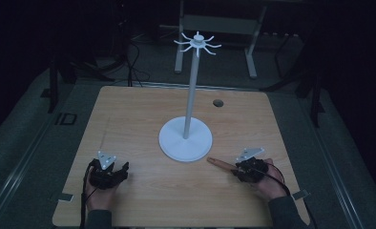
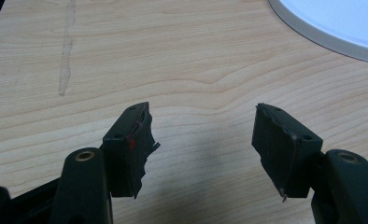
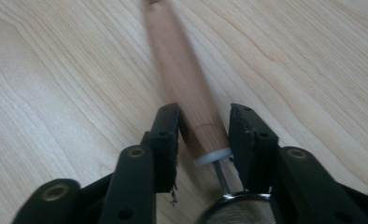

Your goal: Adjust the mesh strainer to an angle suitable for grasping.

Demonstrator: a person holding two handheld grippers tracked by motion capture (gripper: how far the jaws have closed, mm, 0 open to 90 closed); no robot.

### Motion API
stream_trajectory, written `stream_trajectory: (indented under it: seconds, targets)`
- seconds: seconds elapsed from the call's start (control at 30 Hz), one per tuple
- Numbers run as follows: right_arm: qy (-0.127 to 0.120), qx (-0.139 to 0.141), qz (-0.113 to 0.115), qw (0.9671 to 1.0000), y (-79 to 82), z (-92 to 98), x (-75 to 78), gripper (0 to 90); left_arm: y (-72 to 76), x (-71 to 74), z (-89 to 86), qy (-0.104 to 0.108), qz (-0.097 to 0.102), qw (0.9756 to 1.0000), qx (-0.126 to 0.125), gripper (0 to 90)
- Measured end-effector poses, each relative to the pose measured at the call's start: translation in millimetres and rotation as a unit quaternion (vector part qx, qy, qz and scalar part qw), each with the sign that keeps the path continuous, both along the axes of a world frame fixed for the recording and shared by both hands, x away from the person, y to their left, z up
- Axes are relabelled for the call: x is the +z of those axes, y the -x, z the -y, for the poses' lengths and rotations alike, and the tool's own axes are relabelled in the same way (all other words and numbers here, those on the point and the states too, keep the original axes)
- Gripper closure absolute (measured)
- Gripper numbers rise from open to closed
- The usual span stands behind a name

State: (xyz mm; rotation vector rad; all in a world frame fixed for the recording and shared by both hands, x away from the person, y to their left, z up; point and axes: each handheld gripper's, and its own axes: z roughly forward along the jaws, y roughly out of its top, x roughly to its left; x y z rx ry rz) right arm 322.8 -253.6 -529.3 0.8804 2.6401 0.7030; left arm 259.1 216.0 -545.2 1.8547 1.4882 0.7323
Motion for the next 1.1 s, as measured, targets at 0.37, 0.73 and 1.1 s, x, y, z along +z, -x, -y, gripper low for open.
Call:
stream_trajectory:
  seconds: [0.37,0.73,1.1]
  targets:
    - [0.092,0.057,-0.045,0.9931,-13.5,-18.8,9.0,67.3,-0.1,-0.2,0.2,0.001,0.0,1.0,0.0,38.0]
    - [0.11,0.069,-0.114,0.985,-30.2,-20.3,5.7,68.2,-0.4,-0.3,0.6,0.0,-0.001,1.0,-0.002,38.0]
    - [0.105,0.08,-0.111,0.985,-27.9,-22.4,5.1,69.5,-1.0,-0.7,0.9,0.0,-0.001,1.0,-0.001,38.0]
